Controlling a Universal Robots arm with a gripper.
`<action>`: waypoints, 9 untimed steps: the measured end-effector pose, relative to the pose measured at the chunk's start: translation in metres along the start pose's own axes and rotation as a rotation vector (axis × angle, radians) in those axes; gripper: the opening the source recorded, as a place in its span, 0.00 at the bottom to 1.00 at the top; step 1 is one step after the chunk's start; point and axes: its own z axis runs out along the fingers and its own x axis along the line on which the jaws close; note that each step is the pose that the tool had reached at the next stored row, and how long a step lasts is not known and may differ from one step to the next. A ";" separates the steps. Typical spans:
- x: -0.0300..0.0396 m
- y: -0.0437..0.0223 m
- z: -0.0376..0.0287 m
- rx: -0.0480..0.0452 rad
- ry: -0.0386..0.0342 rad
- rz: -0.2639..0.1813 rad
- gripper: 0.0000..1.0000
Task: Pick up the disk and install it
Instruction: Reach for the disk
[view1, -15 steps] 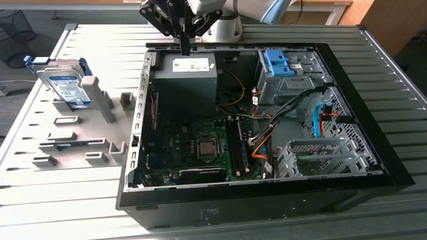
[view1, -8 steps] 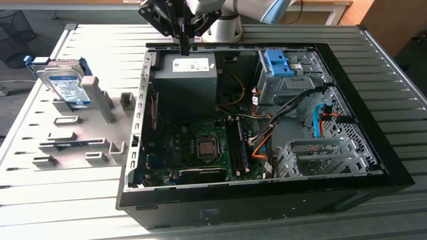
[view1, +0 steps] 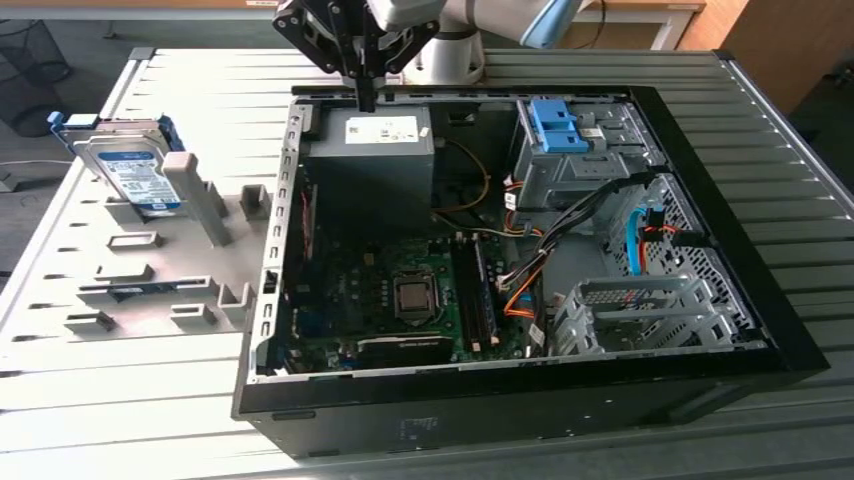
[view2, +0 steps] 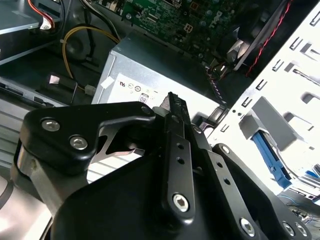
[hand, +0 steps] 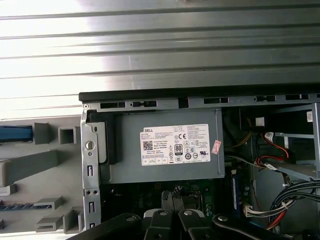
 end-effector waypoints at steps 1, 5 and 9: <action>0.0002 0.0000 0.0000 0.0000 0.0001 0.000 0.11; 0.0009 -0.0001 0.0002 0.0000 0.0001 0.000 0.11; 0.0016 -0.0001 0.0004 0.0000 0.0003 0.000 0.11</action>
